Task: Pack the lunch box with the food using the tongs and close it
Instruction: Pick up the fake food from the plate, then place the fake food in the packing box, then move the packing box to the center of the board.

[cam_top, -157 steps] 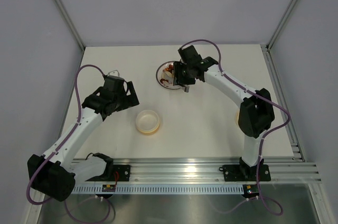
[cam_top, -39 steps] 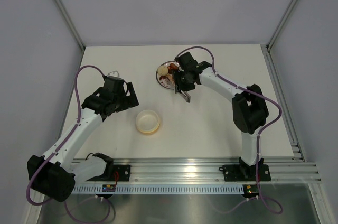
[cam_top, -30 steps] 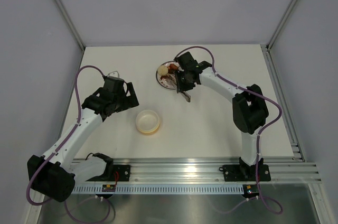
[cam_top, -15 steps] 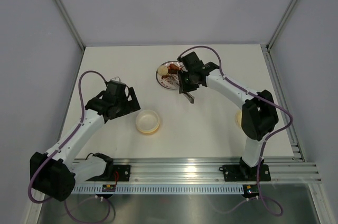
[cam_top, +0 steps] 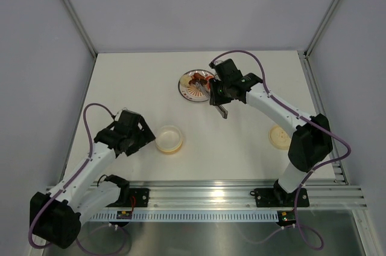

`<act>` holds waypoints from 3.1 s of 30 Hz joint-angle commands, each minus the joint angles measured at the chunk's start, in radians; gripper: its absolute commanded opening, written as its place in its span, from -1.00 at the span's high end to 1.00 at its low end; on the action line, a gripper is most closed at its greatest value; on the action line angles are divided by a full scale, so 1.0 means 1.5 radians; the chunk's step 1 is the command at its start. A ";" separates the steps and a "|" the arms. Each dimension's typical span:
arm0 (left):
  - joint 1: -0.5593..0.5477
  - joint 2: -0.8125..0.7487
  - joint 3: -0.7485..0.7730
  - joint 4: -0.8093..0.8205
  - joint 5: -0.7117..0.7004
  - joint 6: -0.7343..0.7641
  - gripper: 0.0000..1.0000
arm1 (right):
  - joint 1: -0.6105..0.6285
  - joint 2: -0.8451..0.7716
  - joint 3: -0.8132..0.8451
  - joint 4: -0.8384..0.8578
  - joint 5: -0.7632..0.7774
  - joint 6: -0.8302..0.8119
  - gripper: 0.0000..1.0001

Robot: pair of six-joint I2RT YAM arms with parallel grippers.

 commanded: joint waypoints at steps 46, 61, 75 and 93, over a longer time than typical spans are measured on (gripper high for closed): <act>-0.111 0.423 0.202 0.232 0.035 0.005 1.00 | -0.003 -0.034 0.025 -0.021 0.018 0.024 0.95; -0.108 0.406 0.230 0.211 -0.001 0.035 1.00 | 0.038 -0.135 -0.051 -0.058 -0.023 0.020 0.92; 0.069 0.269 0.153 0.175 0.066 0.058 1.00 | 0.103 -0.154 -0.144 -0.043 -0.022 0.054 0.89; 0.069 0.229 0.146 0.165 0.070 0.059 1.00 | 0.165 -0.107 -0.114 -0.022 -0.021 0.059 0.88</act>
